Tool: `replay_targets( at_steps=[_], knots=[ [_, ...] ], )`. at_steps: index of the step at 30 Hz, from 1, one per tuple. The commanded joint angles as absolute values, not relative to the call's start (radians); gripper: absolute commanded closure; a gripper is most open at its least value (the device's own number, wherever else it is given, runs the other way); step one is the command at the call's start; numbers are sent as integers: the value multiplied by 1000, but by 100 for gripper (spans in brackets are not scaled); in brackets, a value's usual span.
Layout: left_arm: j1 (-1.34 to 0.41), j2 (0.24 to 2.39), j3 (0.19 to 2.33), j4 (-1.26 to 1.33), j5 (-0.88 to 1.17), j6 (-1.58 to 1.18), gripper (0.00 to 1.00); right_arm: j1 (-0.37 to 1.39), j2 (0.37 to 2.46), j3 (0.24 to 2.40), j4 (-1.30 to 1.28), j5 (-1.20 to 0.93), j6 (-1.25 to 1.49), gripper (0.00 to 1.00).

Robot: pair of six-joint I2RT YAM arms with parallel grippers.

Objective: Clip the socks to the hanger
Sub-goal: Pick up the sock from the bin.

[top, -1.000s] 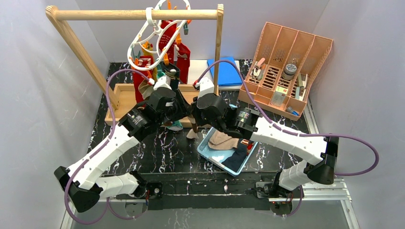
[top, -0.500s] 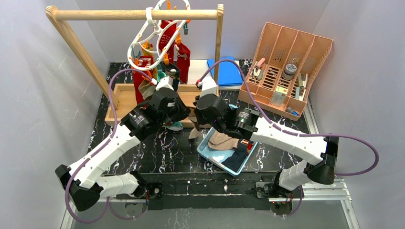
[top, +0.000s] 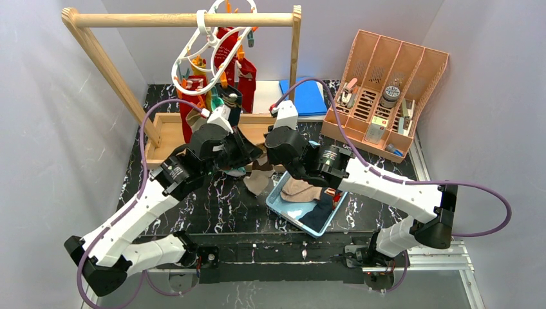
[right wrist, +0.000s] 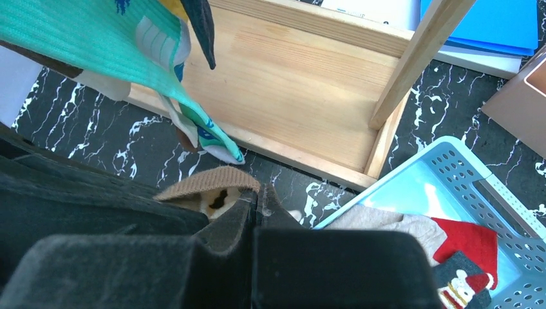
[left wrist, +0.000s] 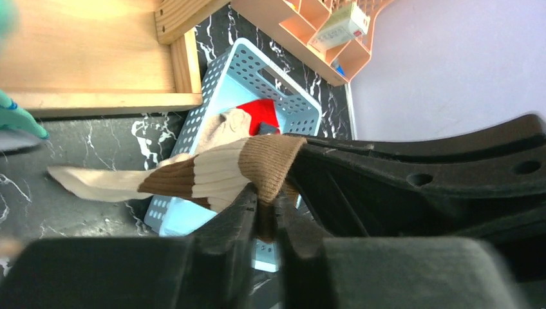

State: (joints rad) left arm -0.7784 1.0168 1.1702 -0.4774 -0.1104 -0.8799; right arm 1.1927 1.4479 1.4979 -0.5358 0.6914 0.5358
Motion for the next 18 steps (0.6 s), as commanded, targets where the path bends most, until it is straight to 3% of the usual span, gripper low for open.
replay_targets(
  at_steps=[1, 4, 6, 10, 18],
  knots=[
    [-782, 980, 1140, -404, -36, -878, 71, 1190, 1402, 1540, -543, 678, 530, 99],
    [-781, 957, 1140, -403, -57, -859, 35, 1190, 1396, 1570, -578, 648, 516, 99],
    [-781, 941, 1143, -406, -70, -849, 25, 1190, 1389, 1582, -596, 628, 504, 99],
    [-781, 918, 1174, -438, -104, -812, 17, 1190, 1367, 1583, -616, 565, 464, 99],
    [-781, 803, 1182, -411, -198, -474, 16, 1190, 1303, 1584, -644, 443, 288, 99]
  ],
)
